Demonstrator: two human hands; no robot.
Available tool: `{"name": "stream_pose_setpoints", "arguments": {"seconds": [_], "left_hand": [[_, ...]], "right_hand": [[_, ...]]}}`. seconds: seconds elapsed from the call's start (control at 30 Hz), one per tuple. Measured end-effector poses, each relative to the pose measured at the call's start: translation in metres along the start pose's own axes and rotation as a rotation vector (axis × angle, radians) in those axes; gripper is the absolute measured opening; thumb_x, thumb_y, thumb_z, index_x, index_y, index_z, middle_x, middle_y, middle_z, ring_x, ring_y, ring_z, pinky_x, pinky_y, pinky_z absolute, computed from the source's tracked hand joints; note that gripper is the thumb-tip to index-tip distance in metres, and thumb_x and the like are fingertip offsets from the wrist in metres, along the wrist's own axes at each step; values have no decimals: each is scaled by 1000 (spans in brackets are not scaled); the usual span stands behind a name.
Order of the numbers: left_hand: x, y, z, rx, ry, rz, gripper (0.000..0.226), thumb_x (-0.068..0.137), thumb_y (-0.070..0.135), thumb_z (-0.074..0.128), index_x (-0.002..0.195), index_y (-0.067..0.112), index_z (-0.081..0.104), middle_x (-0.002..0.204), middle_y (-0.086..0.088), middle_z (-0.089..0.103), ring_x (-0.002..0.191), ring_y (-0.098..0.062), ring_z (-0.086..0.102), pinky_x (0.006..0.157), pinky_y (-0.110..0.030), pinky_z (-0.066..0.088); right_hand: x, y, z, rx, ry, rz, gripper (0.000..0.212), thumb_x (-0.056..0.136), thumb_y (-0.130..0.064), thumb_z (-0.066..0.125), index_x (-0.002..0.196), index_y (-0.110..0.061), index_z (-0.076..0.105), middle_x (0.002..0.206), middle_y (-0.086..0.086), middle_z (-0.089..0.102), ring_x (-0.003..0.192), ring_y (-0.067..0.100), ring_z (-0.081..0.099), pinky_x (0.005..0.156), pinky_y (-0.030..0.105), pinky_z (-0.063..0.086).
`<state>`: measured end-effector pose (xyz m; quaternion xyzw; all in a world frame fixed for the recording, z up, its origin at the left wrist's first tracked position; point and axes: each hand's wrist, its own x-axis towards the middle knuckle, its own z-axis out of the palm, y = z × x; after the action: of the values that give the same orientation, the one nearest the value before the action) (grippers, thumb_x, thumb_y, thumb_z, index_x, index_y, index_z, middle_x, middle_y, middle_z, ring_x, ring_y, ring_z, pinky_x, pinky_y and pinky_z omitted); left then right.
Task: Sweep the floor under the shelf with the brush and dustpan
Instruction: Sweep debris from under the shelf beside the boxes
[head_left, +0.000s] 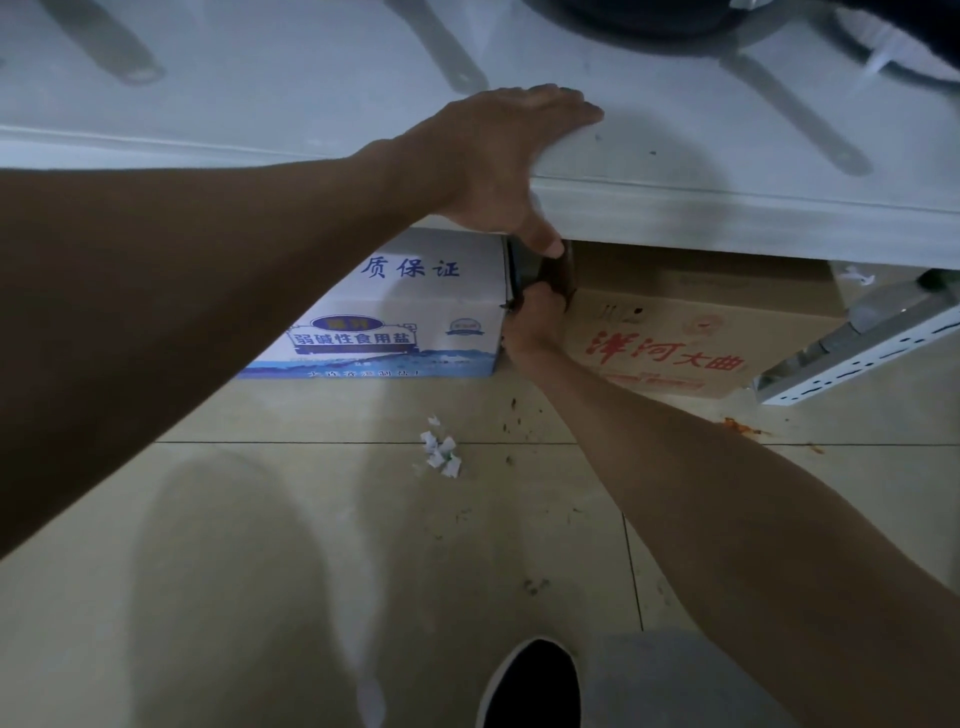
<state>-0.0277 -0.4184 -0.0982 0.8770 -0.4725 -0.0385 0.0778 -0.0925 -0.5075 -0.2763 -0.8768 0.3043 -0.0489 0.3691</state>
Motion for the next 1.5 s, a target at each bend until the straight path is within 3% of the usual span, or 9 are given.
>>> {"name": "stream_pose_setpoints", "arguments": {"seconds": [0.13,0.3,0.53,0.73,1.1,1.4,1.5], "left_hand": [[1,-1,1,0,0,1,114,69,64,74,156,32,8,164,8,6,150,-18,8,118,-39,10],[5,-4,4,18,2,5,115,67,68,73,156,33,8,164,7,7,150,-19,10,118,-41,13],[5,-5,4,3,13,6,115,65,66,74,155,32,11,163,9,11,148,-19,16,116,-39,17],[3,-2,1,15,12,16,115,66,66,75,155,32,12,162,10,13,147,-19,18,115,-37,19],[1,-1,0,9,7,18,115,63,66,76,154,33,14,160,9,19,144,-22,24,113,-42,24],[0,-1,0,12,8,7,117,63,66,77,155,33,13,161,9,16,146,-22,20,114,-41,22],[1,-3,1,0,-1,13,118,62,67,76,155,32,12,161,9,14,146,-22,20,114,-41,20]], "right_hand": [[5,7,5,-10,9,35,20,95,-9,51,112,3,55,120,19,56,110,29,56,76,20,40],[-3,16,20,-50,22,94,25,96,-13,53,115,2,55,122,19,58,112,29,58,88,27,48],[-32,39,30,-9,-12,159,23,92,-13,58,110,2,58,114,19,62,105,30,62,76,29,48],[-51,55,19,-185,-59,120,22,95,-6,49,113,3,57,116,21,57,107,33,59,87,36,48],[-91,56,1,-403,-169,17,23,96,-12,50,117,-5,55,120,15,56,110,29,57,88,34,46],[-79,29,-14,-308,-34,28,27,93,-12,56,117,0,56,116,18,61,106,29,61,82,34,50],[-65,15,-16,-279,-4,-18,22,92,-8,58,112,1,57,113,18,62,100,27,62,73,27,46]]}}
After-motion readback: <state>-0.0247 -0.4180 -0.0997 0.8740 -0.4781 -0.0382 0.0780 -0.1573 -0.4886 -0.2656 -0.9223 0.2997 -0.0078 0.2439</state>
